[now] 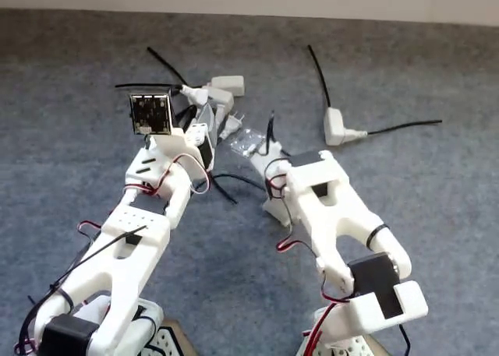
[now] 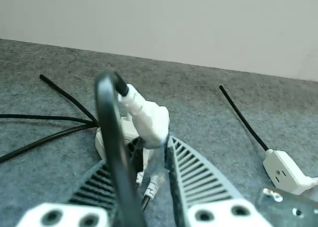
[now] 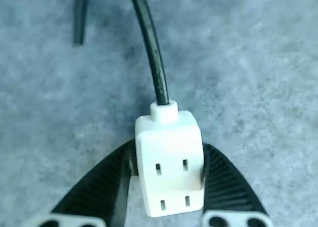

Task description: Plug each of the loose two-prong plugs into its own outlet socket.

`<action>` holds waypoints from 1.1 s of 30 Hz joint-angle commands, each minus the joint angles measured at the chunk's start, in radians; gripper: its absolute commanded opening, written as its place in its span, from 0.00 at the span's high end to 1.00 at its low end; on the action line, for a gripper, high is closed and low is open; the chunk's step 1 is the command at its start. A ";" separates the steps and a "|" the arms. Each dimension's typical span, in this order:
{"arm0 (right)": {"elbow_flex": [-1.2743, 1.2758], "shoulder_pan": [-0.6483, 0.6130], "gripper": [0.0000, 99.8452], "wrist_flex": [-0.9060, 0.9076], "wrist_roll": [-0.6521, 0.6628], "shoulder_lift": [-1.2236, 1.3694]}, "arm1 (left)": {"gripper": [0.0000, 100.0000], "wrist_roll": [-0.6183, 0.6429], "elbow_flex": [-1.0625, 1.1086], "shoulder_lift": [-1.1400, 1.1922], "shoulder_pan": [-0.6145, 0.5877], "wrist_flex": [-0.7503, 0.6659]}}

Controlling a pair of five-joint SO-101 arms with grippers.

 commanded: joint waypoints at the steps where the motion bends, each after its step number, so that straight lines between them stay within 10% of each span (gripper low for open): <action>1: -0.062 0.018 0.88 -0.058 -0.058 0.030 | 0.99 -0.008 -0.002 -0.004 -0.013 -0.026; 12: -0.542 0.019 0.88 0.076 -0.169 0.427 | 0.99 -0.008 -0.001 -0.004 -0.013 -0.026; 33: -0.568 -0.042 0.88 0.277 -0.207 0.113 | 0.99 -0.008 0.002 -0.004 -0.007 -0.026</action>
